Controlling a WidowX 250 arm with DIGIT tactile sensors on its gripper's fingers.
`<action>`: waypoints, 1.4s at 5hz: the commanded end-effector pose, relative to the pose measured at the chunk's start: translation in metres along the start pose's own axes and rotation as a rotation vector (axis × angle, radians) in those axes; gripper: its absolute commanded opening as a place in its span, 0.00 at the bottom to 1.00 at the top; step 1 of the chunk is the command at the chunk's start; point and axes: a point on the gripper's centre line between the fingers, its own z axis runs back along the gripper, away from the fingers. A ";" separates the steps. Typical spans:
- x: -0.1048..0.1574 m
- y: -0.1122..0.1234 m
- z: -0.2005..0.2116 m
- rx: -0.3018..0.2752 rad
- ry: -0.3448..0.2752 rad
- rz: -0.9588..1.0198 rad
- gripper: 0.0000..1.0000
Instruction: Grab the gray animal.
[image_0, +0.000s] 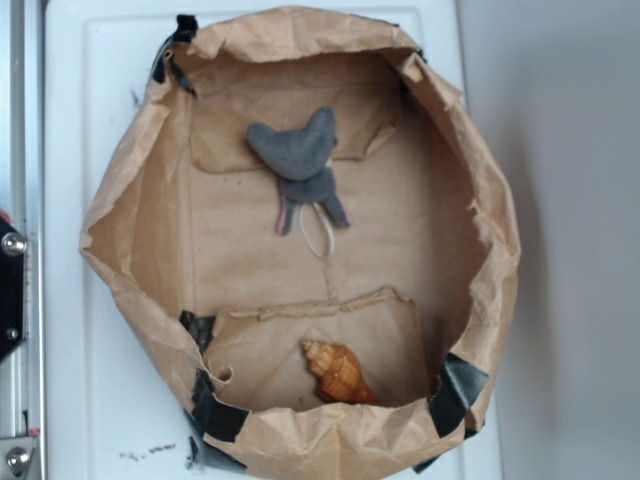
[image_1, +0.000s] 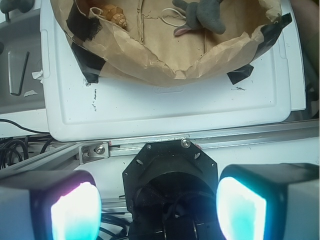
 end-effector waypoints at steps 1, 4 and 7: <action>0.000 0.000 0.000 0.000 0.000 0.000 1.00; 0.131 0.008 -0.041 -0.088 -0.262 0.646 1.00; 0.191 0.071 -0.135 0.056 -0.277 0.937 1.00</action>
